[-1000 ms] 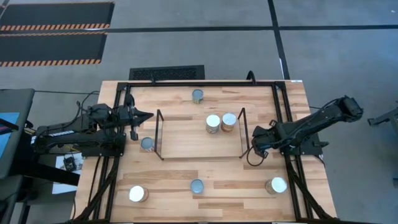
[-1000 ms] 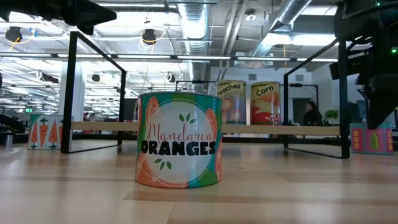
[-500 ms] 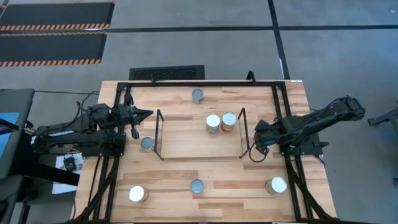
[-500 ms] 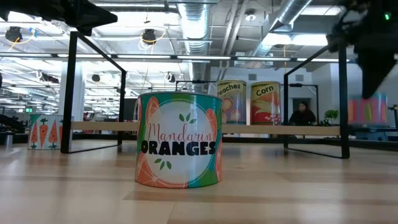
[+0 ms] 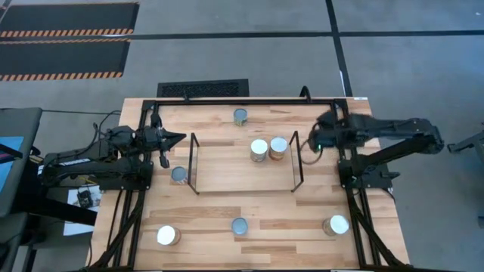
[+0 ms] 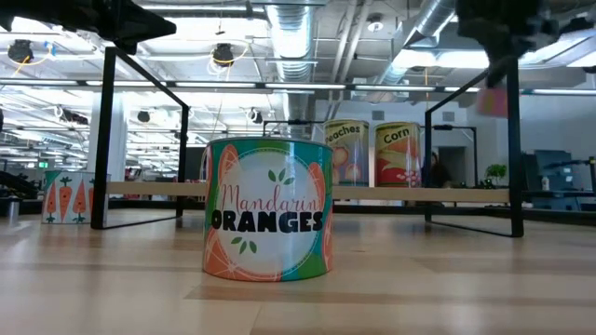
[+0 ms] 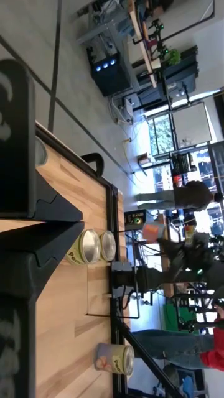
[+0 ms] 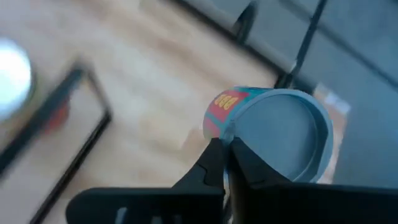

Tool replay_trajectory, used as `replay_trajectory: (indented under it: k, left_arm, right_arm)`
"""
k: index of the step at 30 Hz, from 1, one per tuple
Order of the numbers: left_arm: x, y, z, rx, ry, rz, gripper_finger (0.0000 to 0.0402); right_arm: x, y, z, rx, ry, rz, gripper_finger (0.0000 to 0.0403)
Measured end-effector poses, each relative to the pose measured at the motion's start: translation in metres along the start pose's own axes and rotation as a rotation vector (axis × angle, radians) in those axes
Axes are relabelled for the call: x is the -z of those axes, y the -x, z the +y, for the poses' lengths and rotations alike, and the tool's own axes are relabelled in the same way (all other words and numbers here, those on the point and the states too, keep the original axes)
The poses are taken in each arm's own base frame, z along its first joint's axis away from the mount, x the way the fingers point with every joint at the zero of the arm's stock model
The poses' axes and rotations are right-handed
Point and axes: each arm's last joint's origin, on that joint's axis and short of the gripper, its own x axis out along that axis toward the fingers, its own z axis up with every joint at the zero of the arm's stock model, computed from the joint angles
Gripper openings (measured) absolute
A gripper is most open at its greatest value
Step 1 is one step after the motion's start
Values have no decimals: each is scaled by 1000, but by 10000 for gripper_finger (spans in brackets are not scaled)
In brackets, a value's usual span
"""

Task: Pick and place cans onto a shelf
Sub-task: Put the small canned corn on the shelf

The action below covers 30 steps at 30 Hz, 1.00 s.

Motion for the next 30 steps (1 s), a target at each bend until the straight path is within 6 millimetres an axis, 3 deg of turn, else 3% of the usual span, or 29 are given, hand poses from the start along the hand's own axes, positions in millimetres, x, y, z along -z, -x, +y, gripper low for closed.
replay_trajectory:
  k: [4, 7, 12, 17, 22, 26, 30]
  left_arm:
    - [0, 0, 0, 0, 0, 0, 0]
    - [0, 0, 0, 0, 0, 0, 0]
    - [0, 0, 0, 1, -1, 0, 0]
    - [0, 0, 0, 1, -2, 0, 0]
    - [0, 0, 0, 1, -4, 4, 0]
    - [2, 0, 0, 3, -6, 18, 0]
    - [2, 0, 0, 4, -6, 24, 0]
  right_arm:
    - [-38, 9, -7, 47, 6, -126, 13]
    - [-71, 12, 2, -9, 81, -236, 13]
    - [-124, 6, 44, -222, 308, -405, 14]
    - [-158, -17, 99, -335, 553, -431, 14]
    - [-168, -46, 160, -452, 780, -377, 14]
    - [-158, -60, 198, -506, 943, -305, 14]
    - [-141, -65, 224, -536, 1041, -234, 14]
